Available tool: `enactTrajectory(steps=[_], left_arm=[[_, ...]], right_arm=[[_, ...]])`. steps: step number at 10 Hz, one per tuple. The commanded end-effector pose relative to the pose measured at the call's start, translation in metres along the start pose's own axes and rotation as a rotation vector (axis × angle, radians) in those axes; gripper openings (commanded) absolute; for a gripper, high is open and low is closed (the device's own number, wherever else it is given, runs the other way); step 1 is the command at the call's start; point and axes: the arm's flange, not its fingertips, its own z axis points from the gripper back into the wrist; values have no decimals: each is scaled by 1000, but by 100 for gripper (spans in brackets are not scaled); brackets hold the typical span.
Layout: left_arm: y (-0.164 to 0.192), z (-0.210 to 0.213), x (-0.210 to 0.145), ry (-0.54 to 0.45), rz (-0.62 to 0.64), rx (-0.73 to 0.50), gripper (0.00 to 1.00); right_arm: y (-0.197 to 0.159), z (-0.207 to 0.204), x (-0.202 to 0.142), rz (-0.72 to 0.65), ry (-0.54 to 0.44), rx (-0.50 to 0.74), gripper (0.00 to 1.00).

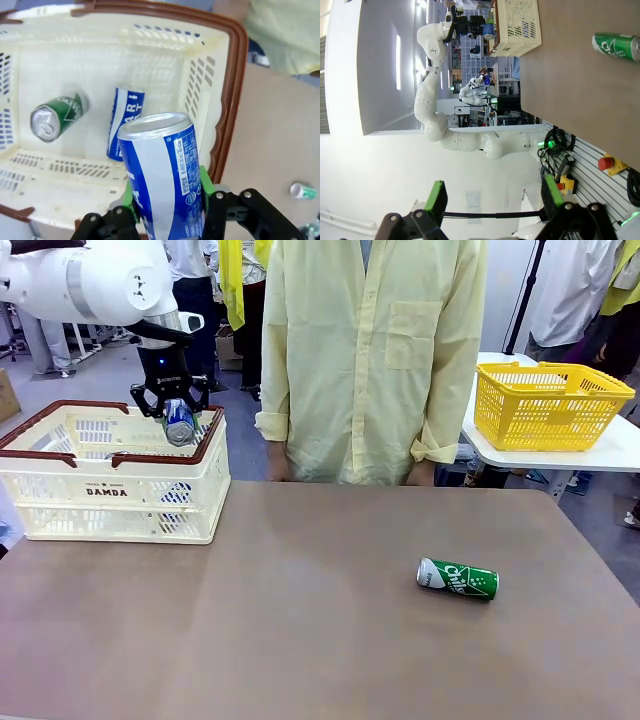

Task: Place the drinks into the Shopping basket.
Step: Pick up one drink and place it into the Shopping basket.

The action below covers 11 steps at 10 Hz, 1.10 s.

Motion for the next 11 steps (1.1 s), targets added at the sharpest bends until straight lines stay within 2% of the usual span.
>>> enactTrajectory(steps=[1, 4, 5, 6, 8, 9, 11], left_arm=[[1, 2, -7, -32, 0, -5, 0], [-2, -1, 0, -2, -3, 1, 0], [-11, -9, 1, -22, -261, -50, 0], [-5, -17, 13, -49, -359, -62, 0], [13, -26, 14, -70, -493, -122, 0], [18, -30, 11, -65, -519, -144, 0], [26, -43, 8, -13, -493, -141, 0]], right_arm=[[4, -1, 0, -1, -2, 9, 100], [4, -1, 0, -1, -2, 9, 100], [4, -1, 0, -1, -2, 9, 100], [4, -1, 0, -1, -2, 9, 100], [4, -1, 0, -1, -2, 9, 100], [4, -1, 0, -1, -2, 9, 100], [4, -1, 0, -1, -2, 9, 100]])
